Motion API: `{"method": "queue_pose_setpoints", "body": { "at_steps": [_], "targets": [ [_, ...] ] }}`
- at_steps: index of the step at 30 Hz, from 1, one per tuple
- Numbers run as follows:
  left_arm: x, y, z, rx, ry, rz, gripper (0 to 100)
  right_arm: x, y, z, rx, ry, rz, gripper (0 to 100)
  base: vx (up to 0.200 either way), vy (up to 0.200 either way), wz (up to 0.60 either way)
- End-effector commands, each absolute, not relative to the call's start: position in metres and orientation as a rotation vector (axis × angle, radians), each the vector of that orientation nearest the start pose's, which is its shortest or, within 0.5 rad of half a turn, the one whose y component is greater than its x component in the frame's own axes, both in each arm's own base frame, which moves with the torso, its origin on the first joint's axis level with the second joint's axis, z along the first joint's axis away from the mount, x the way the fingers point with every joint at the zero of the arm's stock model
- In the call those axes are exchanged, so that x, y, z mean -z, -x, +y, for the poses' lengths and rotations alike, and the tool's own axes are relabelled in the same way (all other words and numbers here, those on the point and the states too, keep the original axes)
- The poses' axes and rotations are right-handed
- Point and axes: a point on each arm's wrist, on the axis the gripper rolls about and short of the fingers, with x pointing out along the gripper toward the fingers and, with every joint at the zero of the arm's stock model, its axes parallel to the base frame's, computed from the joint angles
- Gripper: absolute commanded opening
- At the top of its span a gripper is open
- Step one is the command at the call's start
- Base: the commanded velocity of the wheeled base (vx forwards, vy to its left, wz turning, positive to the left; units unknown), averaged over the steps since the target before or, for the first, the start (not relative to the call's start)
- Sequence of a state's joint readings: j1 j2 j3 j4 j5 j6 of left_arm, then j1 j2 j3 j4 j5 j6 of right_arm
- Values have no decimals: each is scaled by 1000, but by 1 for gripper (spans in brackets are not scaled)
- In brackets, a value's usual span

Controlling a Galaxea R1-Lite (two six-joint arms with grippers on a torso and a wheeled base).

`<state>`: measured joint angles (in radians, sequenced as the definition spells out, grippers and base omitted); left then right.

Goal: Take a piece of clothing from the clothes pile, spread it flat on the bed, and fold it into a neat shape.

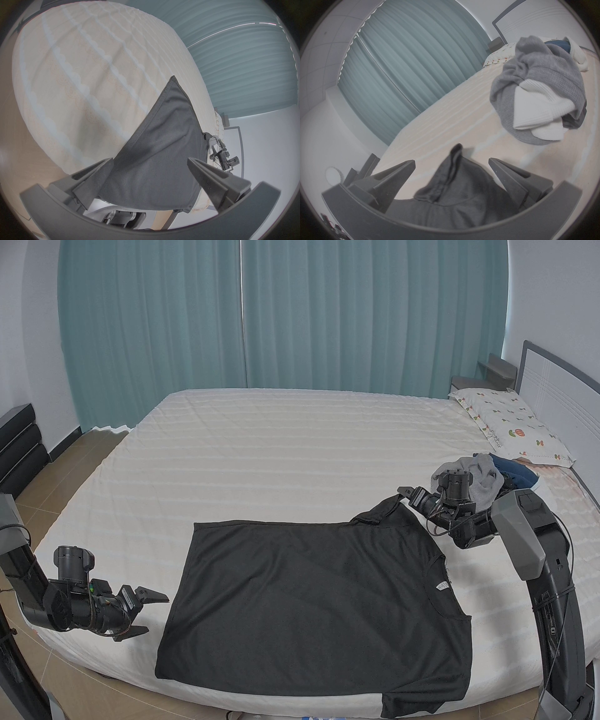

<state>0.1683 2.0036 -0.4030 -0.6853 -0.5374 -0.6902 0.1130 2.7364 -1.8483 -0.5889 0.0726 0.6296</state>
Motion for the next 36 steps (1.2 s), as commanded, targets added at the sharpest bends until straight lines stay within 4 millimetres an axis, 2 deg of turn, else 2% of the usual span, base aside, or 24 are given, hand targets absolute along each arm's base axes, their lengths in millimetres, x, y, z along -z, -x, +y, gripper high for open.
{"method": "queue_pose_setpoints", "body": {
  "at_steps": [1, 7, 13, 14, 23, 27, 29, 36],
  "targets": [
    [-17, -255, 32, 31, 956, 964, 100, 26, -539, 59, -73, -583, 386, 100, 0, 0, 0],
    [-17, -255, 32, 31, 956, 964, 100, 44, -540, 59, -70, -560, 409, 100, 0, 0, 0],
    [-17, -255, 32, 31, 956, 963, 100, 51, -543, 59, -70, -559, 404, 100, 0, 0, 0],
    [-17, -255, 31, 34, 956, 964, 100, 51, -543, 59, -68, -559, 405, 0, 0, 0, 0],
    [-17, -255, 32, 33, 956, 963, 100, 39, -544, 48, -47, -564, 376, 0, 0, 0, 0],
    [-17, -255, 31, 32, 955, 964, 100, 16, -544, 40, -47, -576, 323, 0, 0, 0, 0],
    [-17, -255, 31, 34, 956, 964, 100, 13, -543, 38, -50, -575, 307, 0, 0, 0, 0],
    [-17, -255, 32, 31, 956, 964, 100, 15, -535, 38, -55, -573, 325, 0, 0, 0, 0]
  ]
}}
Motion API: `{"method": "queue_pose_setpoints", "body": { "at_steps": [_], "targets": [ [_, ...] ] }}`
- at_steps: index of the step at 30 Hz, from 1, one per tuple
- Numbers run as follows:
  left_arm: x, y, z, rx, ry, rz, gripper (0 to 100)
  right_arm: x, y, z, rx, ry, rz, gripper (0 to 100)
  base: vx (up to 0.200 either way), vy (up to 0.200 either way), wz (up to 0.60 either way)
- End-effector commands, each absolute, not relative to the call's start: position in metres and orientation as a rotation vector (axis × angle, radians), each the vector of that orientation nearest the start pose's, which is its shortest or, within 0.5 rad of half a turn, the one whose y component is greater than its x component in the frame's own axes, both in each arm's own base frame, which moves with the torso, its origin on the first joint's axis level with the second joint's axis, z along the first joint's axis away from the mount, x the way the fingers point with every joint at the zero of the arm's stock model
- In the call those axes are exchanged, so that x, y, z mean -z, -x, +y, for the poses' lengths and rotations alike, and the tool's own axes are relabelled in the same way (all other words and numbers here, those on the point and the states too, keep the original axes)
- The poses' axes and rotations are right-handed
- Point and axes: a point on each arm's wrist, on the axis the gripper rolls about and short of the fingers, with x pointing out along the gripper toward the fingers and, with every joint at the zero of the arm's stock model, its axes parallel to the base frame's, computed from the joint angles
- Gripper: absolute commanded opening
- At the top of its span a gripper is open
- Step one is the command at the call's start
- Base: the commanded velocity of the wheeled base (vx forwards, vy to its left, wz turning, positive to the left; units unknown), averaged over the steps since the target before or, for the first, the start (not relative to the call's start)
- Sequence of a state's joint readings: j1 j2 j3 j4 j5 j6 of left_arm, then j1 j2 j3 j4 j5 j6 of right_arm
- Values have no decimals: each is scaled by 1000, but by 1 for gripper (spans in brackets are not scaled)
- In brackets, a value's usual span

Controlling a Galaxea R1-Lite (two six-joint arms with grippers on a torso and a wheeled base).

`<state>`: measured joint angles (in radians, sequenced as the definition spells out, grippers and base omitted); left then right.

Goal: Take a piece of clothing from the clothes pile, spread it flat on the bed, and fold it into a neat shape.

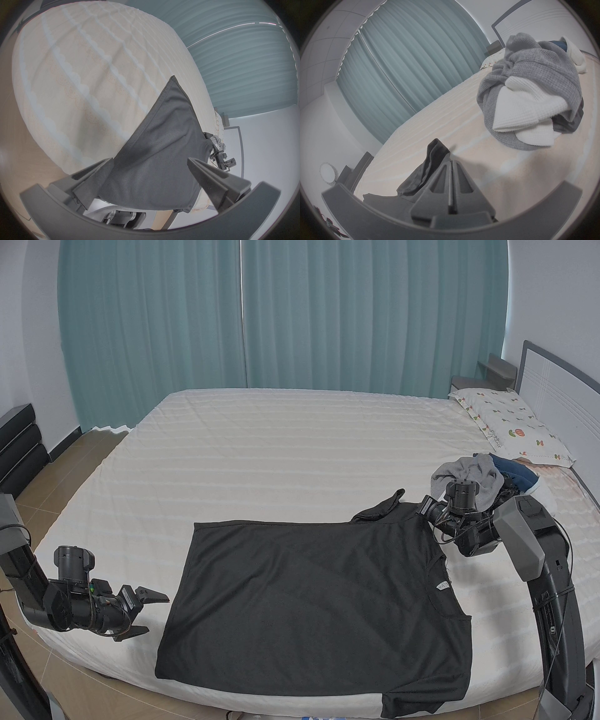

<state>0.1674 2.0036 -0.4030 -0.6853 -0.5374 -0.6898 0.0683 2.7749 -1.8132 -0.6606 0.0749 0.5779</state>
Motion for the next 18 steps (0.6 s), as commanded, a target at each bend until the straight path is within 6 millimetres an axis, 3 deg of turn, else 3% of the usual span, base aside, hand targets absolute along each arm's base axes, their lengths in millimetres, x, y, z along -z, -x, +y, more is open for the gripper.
{"method": "queue_pose_setpoints", "body": {
  "at_steps": [1, 8, 18],
  "targets": [
    [-17, -255, 31, 32, 955, 964, 100, 15, -535, 38, -57, -572, 320, 0, 0, 0, 0],
    [-17, -255, 32, 31, 956, 963, 100, 3, -531, 38, -80, -578, 230, 0, 0, 0, 0],
    [-17, -255, 32, 31, 956, 963, 100, 34, -529, 35, -45, -565, 329, 0, 0, 0, 0]
  ]
}}
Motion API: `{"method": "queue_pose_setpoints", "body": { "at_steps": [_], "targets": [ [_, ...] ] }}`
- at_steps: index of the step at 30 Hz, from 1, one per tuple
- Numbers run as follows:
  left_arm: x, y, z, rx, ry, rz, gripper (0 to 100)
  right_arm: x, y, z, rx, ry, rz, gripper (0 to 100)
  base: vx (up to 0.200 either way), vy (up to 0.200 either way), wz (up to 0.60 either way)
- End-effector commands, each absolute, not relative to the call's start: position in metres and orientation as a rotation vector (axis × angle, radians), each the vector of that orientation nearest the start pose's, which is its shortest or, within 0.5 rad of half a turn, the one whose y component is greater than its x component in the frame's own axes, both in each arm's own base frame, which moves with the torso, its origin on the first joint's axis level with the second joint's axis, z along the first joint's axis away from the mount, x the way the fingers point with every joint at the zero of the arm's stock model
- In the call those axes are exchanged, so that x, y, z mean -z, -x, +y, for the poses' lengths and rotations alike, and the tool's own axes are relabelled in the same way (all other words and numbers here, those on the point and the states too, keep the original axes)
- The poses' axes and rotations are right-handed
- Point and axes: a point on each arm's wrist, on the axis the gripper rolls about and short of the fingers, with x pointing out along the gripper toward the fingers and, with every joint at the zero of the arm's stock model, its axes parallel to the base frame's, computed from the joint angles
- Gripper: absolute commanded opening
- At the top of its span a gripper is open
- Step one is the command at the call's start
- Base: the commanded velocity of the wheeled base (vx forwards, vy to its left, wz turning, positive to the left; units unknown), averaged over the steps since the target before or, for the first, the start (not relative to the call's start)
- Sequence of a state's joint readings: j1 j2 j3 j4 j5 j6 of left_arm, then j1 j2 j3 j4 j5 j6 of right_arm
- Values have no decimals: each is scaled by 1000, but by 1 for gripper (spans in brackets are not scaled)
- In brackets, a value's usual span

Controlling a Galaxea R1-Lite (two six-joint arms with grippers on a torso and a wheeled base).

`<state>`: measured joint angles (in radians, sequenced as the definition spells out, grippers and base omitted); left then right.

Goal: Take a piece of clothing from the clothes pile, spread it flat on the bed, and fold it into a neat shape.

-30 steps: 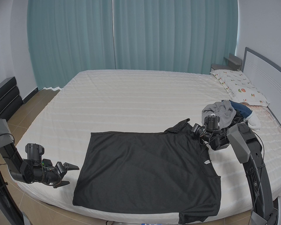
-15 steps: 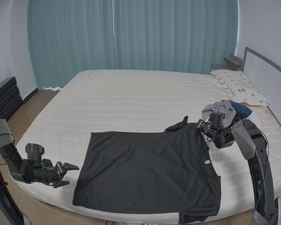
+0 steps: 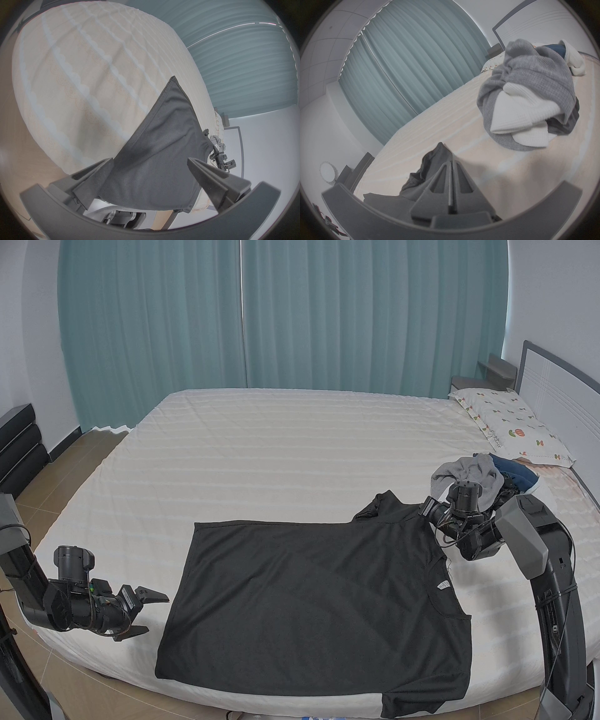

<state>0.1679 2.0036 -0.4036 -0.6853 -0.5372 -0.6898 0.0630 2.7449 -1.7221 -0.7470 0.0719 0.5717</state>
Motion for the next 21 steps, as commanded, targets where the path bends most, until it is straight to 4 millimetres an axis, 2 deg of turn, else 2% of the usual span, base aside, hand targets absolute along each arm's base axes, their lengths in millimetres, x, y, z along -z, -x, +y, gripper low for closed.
{"method": "queue_pose_setpoints", "body": {
  "at_steps": [1, 8, 9, 13, 16, 21],
  "targets": [
    [-17, -255, 31, 32, 955, 964, 100, 35, -529, 35, -44, -565, 332, 0, 0, 0, 0],
    [-17, -255, 31, 32, 955, 964, 100, 49, -527, 35, -26, -540, 379, 0, 0, 0, 0],
    [-17, -255, 31, 32, 955, 964, 100, 47, -528, 35, -29, -540, 368, 100, 0, 0, 0],
    [-17, -255, 31, 32, 955, 964, 100, 30, -527, 33, -32, -546, 345, 100, 0, 0, 0],
    [-17, -255, 31, 32, 955, 964, 100, 12, -518, 30, -29, -552, 348, 100, 0, 0, 0],
    [-17, -255, 32, 33, 956, 963, 100, -5, -484, 24, -10, -558, 411, 100, 0, 0, 0]
  ]
}}
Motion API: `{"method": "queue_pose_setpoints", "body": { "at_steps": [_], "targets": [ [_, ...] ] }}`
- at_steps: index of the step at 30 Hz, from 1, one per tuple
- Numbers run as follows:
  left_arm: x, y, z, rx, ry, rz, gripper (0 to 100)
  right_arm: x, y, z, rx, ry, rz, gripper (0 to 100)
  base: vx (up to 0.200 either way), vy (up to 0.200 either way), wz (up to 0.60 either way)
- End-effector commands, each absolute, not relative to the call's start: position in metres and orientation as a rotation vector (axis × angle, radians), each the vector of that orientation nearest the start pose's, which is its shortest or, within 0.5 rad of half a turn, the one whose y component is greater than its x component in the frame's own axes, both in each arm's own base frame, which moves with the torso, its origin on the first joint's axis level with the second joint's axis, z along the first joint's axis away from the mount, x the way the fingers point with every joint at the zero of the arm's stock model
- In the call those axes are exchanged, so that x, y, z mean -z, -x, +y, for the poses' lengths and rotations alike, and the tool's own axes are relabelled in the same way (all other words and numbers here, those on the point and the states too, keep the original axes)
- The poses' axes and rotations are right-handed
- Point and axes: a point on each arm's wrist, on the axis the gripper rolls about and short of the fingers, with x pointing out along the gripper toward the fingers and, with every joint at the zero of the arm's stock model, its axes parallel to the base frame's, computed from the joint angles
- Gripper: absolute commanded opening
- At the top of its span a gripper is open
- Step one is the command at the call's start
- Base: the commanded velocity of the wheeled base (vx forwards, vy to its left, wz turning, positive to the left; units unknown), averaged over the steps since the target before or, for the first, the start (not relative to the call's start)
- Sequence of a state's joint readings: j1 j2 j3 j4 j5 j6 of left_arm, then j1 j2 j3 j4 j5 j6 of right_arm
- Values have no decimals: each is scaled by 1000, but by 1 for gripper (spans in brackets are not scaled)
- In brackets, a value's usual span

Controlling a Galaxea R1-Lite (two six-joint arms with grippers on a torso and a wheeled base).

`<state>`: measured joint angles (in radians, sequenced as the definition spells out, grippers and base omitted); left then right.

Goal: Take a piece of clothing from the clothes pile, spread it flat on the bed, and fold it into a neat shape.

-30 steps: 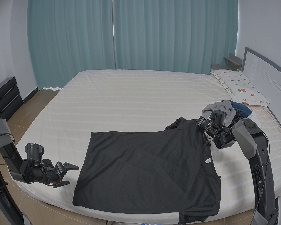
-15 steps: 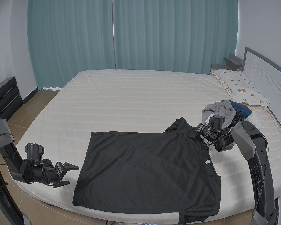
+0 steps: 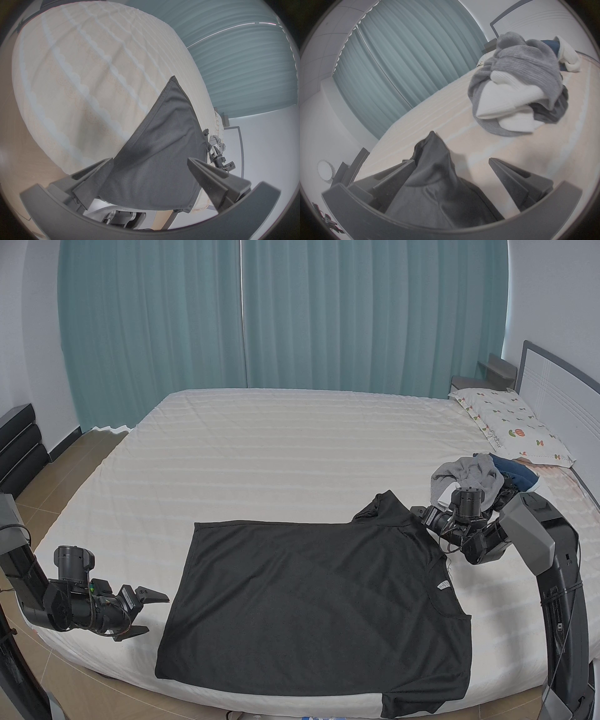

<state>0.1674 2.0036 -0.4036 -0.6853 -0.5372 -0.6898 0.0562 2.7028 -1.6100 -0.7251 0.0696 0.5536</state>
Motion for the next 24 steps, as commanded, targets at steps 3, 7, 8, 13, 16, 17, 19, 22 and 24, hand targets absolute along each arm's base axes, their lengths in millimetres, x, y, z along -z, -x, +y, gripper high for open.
{"method": "queue_pose_setpoints", "body": {
  "at_steps": [3, 7, 8, 13, 16, 17, 19, 22, 24],
  "targets": [
    [-17, -255, 32, 33, 956, 963, 100, -12, -455, 23, -3, -567, 426, 100, 0, 0, 0],
    [-17, -253, 31, 35, 954, 968, 100, -23, -406, 23, -28, -576, 456, 100, 0, 0, 0],
    [-17, -253, 31, 36, 954, 965, 100, -24, -393, 24, -35, -576, 465, 100, 0, 0, 0],
    [-17, -250, 30, 37, 948, 973, 100, -35, -347, 23, -37, -574, 480, 100, 0, 0, 0],
    [-17, -248, 29, 36, 948, 977, 100, -39, -323, 22, -32, -572, 509, 100, -133, 0, 0],
    [-17, -246, 28, 40, 947, 980, 100, -39, -316, 22, -29, -572, 522, 100, -200, 0, 0],
    [-19, -242, 24, 56, 934, 985, 100, -38, -300, 22, -22, -572, 555, 100, -200, 0, 0],
    [-19, -238, 19, 73, 918, 1000, 100, -33, -284, 21, -35, -578, 610, 100, -200, 0, 0],
    [-19, -237, 18, 79, 910, 1006, 100, -31, -277, 21, -43, -583, 635, 100, -200, 0, 0]
  ]
}}
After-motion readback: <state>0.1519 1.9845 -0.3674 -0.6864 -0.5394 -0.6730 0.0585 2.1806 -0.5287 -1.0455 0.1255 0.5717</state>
